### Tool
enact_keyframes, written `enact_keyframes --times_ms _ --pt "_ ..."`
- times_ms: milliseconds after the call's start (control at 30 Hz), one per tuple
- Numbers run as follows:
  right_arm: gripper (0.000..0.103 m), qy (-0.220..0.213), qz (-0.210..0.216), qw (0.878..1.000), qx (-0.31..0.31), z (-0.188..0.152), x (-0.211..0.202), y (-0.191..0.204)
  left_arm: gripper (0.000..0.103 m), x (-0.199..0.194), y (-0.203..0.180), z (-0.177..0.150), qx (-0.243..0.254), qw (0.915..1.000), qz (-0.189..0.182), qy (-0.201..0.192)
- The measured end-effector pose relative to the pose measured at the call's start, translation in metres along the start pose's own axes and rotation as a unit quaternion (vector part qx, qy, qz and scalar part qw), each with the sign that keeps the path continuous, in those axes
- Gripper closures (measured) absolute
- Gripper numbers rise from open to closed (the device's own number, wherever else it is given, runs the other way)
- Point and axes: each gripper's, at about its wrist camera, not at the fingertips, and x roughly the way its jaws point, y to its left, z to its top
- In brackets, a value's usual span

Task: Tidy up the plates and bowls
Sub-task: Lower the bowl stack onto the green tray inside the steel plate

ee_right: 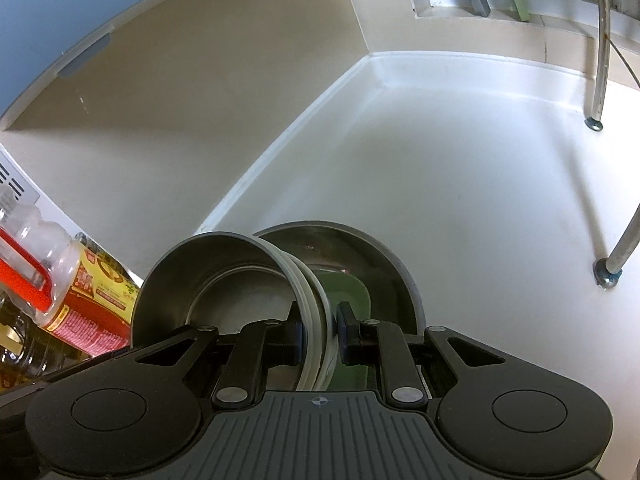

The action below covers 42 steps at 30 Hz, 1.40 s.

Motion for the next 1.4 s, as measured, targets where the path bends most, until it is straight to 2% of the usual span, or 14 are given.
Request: enact_keyframes --times_ms 433,1067,1233,1400 --pt "0.086 0.007 0.000 1.000 0.003 0.003 0.003 -0.001 0.084 0.004 0.000 0.003 -0.001 1.0000 0.001 0.006" --pt "0.084 0.013 0.018 1.000 -0.009 0.004 0.002 -0.007 0.082 0.010 0.004 0.007 0.000 0.9997 -0.018 0.013" --pt "0.084 -0.008 0.023 0.999 -0.031 0.002 -0.003 -0.004 0.082 0.002 0.000 0.007 0.017 0.9998 -0.007 -0.008" --pt "0.084 -0.032 0.037 0.998 -0.037 0.000 -0.011 -0.008 0.082 -0.006 0.002 0.007 0.021 0.9995 -0.012 -0.019"
